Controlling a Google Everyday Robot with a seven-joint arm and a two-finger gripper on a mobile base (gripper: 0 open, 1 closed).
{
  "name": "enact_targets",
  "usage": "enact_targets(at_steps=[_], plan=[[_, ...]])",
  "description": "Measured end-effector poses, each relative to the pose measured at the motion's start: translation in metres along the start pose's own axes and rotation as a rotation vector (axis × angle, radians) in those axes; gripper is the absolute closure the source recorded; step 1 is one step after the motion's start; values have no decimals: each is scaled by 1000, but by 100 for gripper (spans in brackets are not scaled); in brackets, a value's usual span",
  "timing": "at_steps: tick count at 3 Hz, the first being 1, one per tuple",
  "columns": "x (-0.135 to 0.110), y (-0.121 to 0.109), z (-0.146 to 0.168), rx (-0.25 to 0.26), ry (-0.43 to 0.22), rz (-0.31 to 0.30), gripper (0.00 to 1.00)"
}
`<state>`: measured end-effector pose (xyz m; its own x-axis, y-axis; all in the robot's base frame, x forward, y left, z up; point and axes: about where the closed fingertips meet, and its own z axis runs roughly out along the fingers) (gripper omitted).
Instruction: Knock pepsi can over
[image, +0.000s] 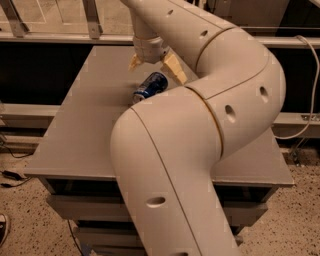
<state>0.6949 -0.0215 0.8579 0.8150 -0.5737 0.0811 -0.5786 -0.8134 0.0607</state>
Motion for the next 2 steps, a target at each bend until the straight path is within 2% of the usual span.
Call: enact_targets(at_steps=[1, 2], plan=[[7, 16, -17, 166, -150, 142, 0], [18, 50, -33, 292, -279, 290, 0]])
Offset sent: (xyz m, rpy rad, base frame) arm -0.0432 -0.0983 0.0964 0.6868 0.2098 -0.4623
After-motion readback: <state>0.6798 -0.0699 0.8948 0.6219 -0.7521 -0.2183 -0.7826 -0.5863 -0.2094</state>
